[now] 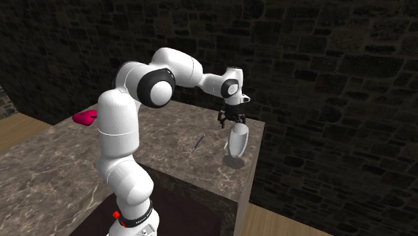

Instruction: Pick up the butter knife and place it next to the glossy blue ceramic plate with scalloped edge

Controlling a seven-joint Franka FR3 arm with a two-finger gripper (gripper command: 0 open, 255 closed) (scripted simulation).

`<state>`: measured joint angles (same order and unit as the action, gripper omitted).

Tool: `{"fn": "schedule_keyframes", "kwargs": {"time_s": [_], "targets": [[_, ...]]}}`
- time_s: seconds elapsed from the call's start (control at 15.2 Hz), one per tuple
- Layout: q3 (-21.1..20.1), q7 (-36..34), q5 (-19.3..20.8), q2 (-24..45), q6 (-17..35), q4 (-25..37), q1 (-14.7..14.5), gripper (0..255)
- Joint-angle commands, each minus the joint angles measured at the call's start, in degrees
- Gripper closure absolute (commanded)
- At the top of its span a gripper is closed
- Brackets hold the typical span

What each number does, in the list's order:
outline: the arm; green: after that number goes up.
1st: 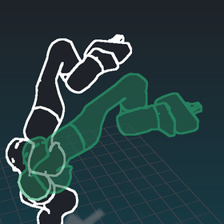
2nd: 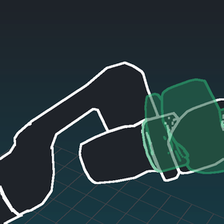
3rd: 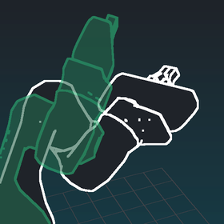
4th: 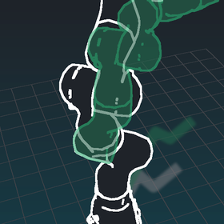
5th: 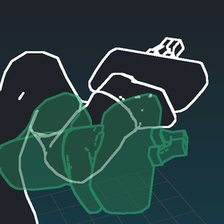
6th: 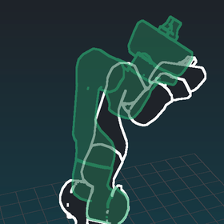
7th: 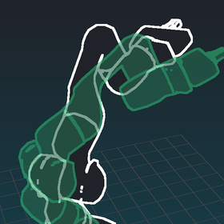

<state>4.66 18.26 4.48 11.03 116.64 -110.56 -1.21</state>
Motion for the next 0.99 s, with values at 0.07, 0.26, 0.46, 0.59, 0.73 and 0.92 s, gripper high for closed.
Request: {"fn": "schedule_keyframes", "kwargs": {"time_s": [0.07,0.26,0.46,0.59,0.73,0.92], "targets": [[0.14,0.25,-0.25,1.91,0.67,-0.63,0.29,0],[0.19,0.25,-0.23,2.86,3.25,-2.26,0.41,0],[0.18,0.25,-0.23,2.86,3.25,-2.26,0.42,0],[0.17,0.24,-0.22,2.86,3.25,-2.26,0.43,0],[0.17,0.24,-0.22,2.86,3.25,-2.26,0.44,0],[0.15,0.22,-0.23,2.95,3.26,-2.17,0.43,255]]}}
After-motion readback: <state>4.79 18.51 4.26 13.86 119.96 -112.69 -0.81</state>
